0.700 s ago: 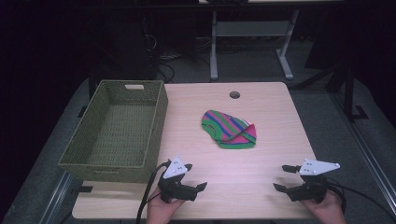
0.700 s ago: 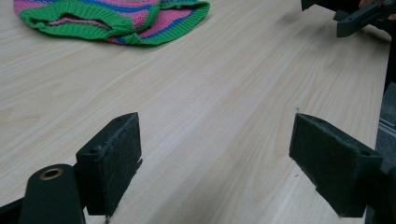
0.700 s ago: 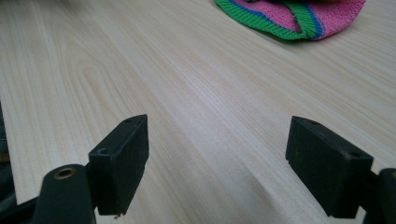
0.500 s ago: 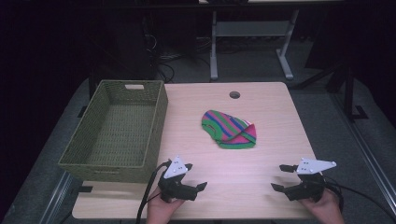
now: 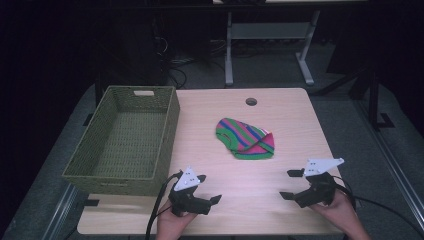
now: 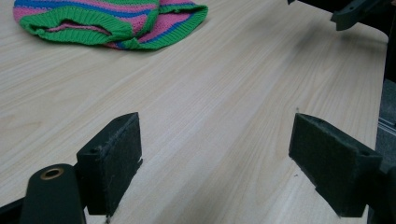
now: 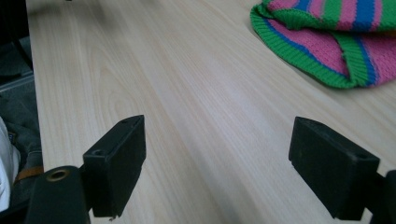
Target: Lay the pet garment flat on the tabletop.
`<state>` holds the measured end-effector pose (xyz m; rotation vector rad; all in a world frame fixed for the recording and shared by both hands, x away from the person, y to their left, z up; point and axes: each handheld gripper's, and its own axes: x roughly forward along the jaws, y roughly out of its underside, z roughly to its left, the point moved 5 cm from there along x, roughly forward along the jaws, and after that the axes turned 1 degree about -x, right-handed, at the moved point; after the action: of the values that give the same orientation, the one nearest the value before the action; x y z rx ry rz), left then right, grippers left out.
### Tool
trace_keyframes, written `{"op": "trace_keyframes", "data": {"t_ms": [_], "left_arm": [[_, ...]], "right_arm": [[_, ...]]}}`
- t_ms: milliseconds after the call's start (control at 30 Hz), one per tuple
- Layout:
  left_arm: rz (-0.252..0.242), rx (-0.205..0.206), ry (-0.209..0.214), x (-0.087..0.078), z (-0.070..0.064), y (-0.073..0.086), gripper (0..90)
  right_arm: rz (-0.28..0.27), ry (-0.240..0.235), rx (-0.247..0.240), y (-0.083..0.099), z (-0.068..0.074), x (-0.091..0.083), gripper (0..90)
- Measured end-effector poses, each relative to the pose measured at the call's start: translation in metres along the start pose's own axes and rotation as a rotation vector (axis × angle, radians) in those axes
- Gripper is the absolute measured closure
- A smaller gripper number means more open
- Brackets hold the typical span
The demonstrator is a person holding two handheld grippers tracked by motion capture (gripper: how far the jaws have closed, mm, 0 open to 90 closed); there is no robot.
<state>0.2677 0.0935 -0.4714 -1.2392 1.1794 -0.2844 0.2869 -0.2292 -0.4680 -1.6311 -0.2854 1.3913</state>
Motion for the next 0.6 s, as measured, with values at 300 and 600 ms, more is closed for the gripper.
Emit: {"op": "trace_keyframes", "data": {"t_ms": [300,600], "left_arm": [[-0.018,0.013,0.012,-0.002,-0.002,-0.001,16.5],[-0.019,0.040,0.006,-0.001,-0.006,-0.002,16.5]], "right_arm": [[0.047,-0.035,-0.043,-0.034,-0.015,0.011,19.3],[0.098,-0.066,-0.076,-0.066,-0.031,0.023,19.8]]}}
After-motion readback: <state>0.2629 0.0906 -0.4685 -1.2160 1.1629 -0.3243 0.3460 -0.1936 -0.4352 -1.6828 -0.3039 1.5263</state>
